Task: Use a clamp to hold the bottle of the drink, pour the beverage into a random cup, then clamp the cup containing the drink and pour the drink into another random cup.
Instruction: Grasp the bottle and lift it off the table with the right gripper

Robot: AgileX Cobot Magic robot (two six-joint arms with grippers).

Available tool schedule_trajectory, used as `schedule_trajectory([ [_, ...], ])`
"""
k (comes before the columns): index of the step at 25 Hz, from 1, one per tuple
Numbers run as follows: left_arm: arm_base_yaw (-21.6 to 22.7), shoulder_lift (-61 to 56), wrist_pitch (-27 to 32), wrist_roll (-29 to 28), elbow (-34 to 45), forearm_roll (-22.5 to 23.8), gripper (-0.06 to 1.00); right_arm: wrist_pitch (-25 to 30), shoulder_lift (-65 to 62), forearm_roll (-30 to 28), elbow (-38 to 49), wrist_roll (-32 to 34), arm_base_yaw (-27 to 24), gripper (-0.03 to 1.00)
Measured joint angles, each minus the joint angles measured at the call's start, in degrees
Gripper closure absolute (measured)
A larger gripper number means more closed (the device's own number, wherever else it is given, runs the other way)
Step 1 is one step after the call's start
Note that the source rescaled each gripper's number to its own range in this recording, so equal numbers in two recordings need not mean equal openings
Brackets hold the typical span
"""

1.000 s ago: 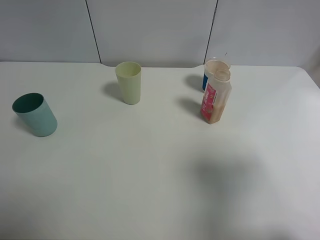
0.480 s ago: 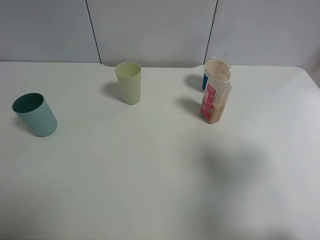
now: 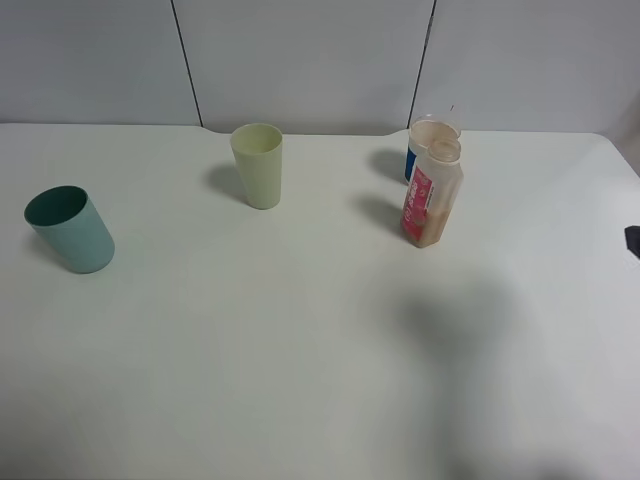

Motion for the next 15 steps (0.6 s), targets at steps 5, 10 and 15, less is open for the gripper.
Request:
schedule_trajectory([
  [5, 0.0, 0.0, 0.0, 0.0, 0.0, 0.0, -0.06, -6.7, 0.0, 0.3, 4.8, -0.4, 0.0, -0.03],
  [10, 0.0, 0.0, 0.0, 0.0, 0.0, 0.0, -0.06, -14.0, 0.3, 0.8, 9.1, -0.8, 0.0, -0.03],
  [15, 0.0, 0.0, 0.0, 0.0, 0.0, 0.0, -0.06, -22.5, 7.8, 3.3, 10.5, -0.9, -0.2, -0.03],
])
